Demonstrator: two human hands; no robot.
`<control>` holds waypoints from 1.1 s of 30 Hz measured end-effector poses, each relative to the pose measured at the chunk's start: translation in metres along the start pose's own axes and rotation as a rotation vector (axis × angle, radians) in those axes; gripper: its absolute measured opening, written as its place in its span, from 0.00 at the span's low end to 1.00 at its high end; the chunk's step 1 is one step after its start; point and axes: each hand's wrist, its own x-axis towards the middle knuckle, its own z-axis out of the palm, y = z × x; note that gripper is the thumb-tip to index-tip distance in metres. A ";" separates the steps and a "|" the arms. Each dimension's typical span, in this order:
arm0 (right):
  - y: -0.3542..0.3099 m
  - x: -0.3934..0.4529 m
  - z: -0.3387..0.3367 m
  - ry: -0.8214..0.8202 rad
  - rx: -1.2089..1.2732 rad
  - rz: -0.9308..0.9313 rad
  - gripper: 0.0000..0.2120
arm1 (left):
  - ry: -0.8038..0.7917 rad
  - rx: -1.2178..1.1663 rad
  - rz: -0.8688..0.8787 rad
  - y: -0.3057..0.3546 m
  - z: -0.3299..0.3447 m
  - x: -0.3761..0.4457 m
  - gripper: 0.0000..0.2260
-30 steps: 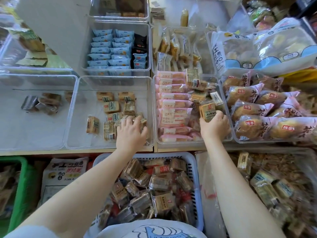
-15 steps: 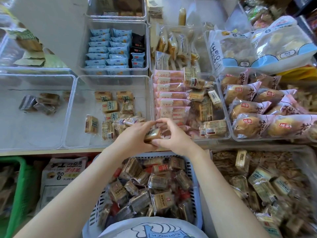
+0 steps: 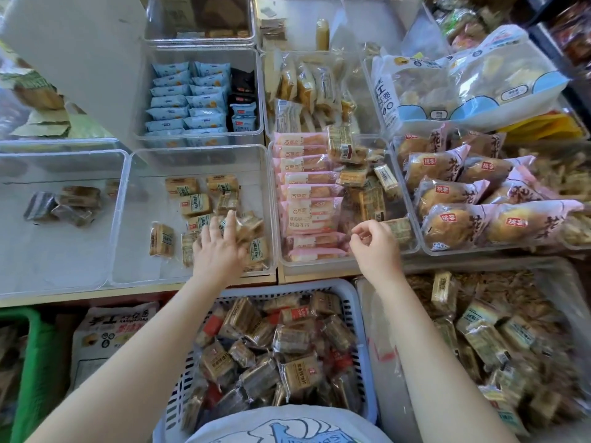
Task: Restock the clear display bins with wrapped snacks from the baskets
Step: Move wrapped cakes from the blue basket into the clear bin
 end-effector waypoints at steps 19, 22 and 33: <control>0.004 0.000 -0.009 0.071 -0.103 -0.038 0.38 | 0.166 -0.132 0.504 0.084 -0.016 -0.044 0.28; -0.019 -0.013 -0.007 -0.164 -0.035 -0.185 0.42 | 0.197 -0.111 0.618 0.082 -0.022 -0.041 0.33; -0.060 -0.013 0.014 -0.550 0.095 -0.190 0.35 | 0.351 -0.092 0.423 0.026 -0.037 -0.030 0.22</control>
